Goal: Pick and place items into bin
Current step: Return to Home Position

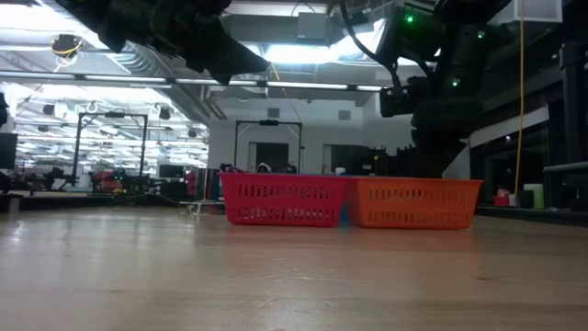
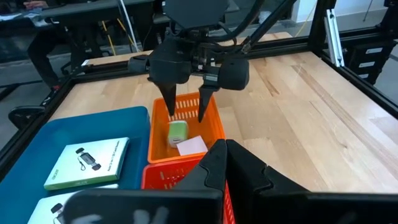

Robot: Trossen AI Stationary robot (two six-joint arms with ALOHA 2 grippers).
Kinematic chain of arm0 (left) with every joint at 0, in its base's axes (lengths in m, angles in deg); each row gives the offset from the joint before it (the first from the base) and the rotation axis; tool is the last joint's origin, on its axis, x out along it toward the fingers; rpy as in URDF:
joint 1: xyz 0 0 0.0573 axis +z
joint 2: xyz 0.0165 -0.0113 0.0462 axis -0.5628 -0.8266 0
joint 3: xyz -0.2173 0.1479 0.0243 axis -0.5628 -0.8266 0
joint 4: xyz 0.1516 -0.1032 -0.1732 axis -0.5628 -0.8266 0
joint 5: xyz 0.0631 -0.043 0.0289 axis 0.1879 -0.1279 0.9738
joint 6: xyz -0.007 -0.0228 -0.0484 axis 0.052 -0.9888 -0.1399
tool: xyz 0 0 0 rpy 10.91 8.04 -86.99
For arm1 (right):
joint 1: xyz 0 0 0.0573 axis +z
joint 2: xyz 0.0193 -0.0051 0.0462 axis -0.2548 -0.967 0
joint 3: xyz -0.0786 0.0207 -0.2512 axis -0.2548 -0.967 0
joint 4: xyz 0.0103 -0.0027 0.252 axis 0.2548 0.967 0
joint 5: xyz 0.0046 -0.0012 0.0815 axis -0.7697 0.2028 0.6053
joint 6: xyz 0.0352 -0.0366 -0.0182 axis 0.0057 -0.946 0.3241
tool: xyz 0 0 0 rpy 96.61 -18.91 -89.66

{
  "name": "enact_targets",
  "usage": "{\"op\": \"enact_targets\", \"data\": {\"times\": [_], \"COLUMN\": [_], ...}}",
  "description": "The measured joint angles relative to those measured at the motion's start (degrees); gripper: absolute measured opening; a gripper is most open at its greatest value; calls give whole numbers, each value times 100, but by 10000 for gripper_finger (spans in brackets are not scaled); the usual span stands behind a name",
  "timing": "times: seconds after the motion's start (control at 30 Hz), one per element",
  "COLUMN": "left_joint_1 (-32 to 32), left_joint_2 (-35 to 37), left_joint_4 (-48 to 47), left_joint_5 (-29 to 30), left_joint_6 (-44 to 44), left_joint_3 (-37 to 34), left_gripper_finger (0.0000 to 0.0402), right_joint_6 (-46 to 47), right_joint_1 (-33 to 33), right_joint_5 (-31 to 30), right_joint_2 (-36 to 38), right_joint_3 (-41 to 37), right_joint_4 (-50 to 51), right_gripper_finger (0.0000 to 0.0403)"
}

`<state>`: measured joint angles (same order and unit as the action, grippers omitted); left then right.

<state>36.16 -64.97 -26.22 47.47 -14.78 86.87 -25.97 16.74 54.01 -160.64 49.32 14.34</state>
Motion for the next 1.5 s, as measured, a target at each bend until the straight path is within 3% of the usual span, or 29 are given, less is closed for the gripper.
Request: {"op": "enact_targets", "data": {"times": [0.17, 0.4, 0.7, 0.97, 1.3, 1.5], "left_joint_1": [0, 11, 18, 85, 341, 689], "left_joint_2": [0, 2, 349, 1400, 2586, 3557], "left_joint_4": [22, 89, 98, -592, 595, 585], "left_joint_5": [61, 608, 1008, 1410, 1537, 1316], "left_joint_6": [7, 20, 114, 391, 303, 168], "left_joint_3": [0, 0, 67, -108, -1796, -2306], "left_gripper_finger": [1, 1, 2, 3, 3, 1], "right_joint_6": [-13, -592, -1339, -1501, -1641, -1671], "right_joint_1": [2, 73, 87, 172, 321, 312], "right_joint_5": [-3, -76, -302, -421, -402, -398], "right_joint_2": [230, 683, 1750, 2994, 3975, 4344], "right_joint_3": [6, 244, 407, 286, -1710, -2321], "right_joint_4": [144, 322, 436, 330, -1913, -2734], "right_gripper_finger": [162, 12, 3, 0, 0, 0]}}
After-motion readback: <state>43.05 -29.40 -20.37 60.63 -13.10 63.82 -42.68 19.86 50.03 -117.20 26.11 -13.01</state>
